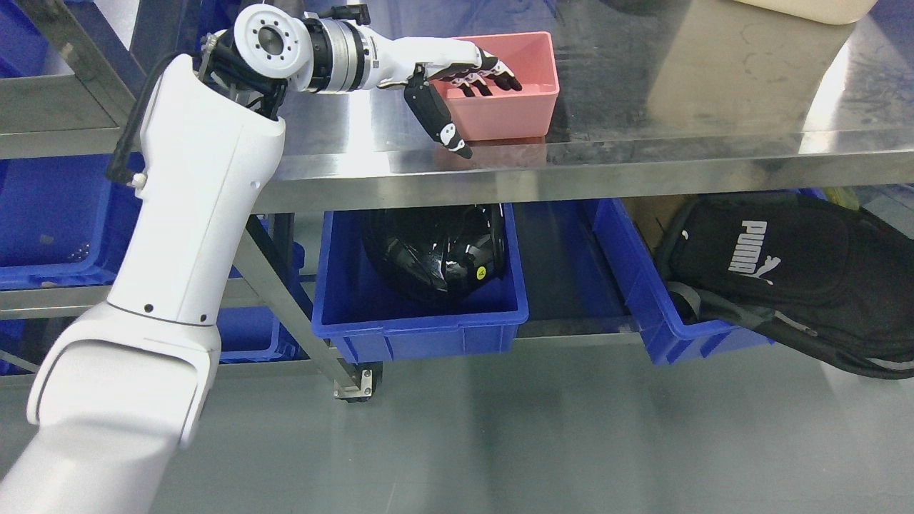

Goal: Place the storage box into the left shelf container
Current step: 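Grasp the pink box's near rim with the left hand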

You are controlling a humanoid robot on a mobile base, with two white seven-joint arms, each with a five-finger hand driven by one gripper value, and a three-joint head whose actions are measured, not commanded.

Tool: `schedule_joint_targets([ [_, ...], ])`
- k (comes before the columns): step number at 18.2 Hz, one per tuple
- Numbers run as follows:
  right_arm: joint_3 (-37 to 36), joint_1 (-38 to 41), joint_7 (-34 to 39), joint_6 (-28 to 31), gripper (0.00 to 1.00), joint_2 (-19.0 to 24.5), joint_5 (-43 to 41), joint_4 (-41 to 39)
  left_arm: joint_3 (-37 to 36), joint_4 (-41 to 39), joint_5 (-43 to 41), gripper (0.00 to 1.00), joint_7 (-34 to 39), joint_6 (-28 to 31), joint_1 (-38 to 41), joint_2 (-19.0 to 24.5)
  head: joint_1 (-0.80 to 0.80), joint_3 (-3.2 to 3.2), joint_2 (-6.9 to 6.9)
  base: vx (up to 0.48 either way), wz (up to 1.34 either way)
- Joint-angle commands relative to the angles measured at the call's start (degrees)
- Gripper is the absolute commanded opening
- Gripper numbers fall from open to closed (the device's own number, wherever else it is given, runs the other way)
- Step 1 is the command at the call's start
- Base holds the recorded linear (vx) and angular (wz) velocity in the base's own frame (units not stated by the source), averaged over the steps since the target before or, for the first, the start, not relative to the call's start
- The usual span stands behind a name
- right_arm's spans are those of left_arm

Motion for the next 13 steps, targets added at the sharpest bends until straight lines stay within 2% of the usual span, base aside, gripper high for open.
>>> schedule_joint_targets([
  [1, -0.3, 0.5, 0.0, 0.0, 1.0, -1.0, 0.1, -1.0, 1.5, 9.3, -1.2, 0.4, 1.1, -5.5, 0.3, -1.7, 0.0, 0.0, 0.0, 0.0, 0.03],
  [3, -0.3, 0.5, 0.0, 0.0, 1.0, -1.0, 0.1, -1.0, 5.0, 10.0, -0.6, 0.18, 0.5, -9.4, 0.5, -1.7, 0.0, 0.0, 0.0, -0.004, 0.06],
  [5, -0.3, 0.5, 0.0, 0.0, 1.0, -1.0, 0.1, -1.0, 8.9, 10.3, 4.7, 0.03, -0.2, -11.9, 0.8, -1.7, 0.0, 0.0, 0.0, -0.008, 0.11],
  [6, -0.3, 0.5, 0.0, 0.0, 1.0, -1.0, 0.1, -1.0, 10.9, 10.3, 9.9, 0.0, -0.4, -12.0, 1.2, -1.7, 0.0, 0.0, 0.0, -0.009, 0.14],
  [10, -0.3, 0.5, 0.0, 0.0, 1.0, -1.0, 0.1, -1.0, 19.3, 10.1, 28.1, 0.0, -0.4, -11.9, 2.9, -1.7, 0.0, 0.0, 0.0, 0.006, 0.01],
  [11, -0.3, 0.5, 0.0, 0.0, 1.0, -1.0, 0.1, -1.0, 20.6, 9.9, 34.6, 0.0, -0.3, -11.8, 3.5, -1.7, 0.0, 0.0, 0.0, 0.011, -0.03],
  [13, -0.3, 0.5, 0.0, 0.0, 1.0, -1.0, 0.1, -1.0, 22.2, 8.8, 41.8, 0.0, -0.3, -11.8, 4.8, -1.7, 0.0, 0.0, 0.0, 0.008, -0.02],
])
